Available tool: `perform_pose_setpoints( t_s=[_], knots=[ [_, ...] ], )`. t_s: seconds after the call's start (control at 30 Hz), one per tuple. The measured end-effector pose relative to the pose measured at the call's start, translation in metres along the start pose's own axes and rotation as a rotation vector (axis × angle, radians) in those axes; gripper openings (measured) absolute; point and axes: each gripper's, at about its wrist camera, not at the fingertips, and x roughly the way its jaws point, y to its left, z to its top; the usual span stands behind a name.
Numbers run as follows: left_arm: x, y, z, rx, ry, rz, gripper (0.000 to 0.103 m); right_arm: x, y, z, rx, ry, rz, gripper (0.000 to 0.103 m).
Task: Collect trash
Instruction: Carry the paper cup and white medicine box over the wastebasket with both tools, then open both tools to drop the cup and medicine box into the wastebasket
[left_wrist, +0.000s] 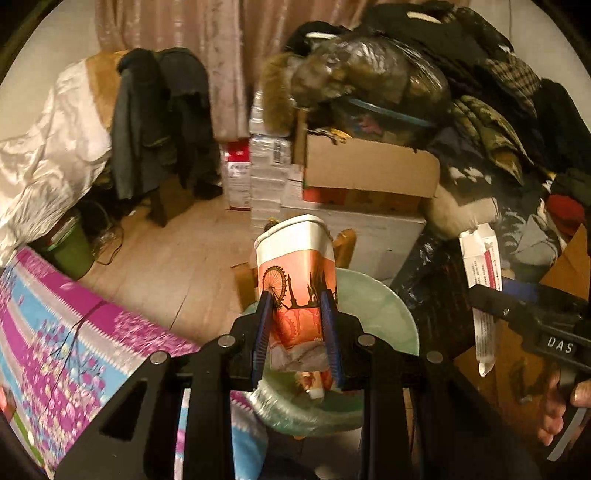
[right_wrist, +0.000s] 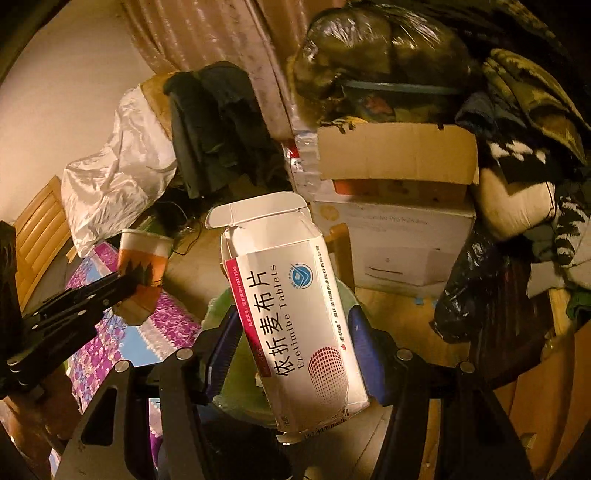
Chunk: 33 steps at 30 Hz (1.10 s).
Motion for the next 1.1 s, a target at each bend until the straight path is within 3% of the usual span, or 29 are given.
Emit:
perform_pose_setpoints(
  t_s=[0.4,1.1],
  knots=[
    [0.055,-0.022,-0.005,0.060,0.109,-0.055,0.026,0.038,-0.006,0.001,0.017,0.065,-0.045,0.061],
    [0.077,-0.010,-0.011,0.058,0.157,-0.045,0.026,0.073,0.005,-0.006,0.008,0.112,-0.045,0.061]
  ],
)
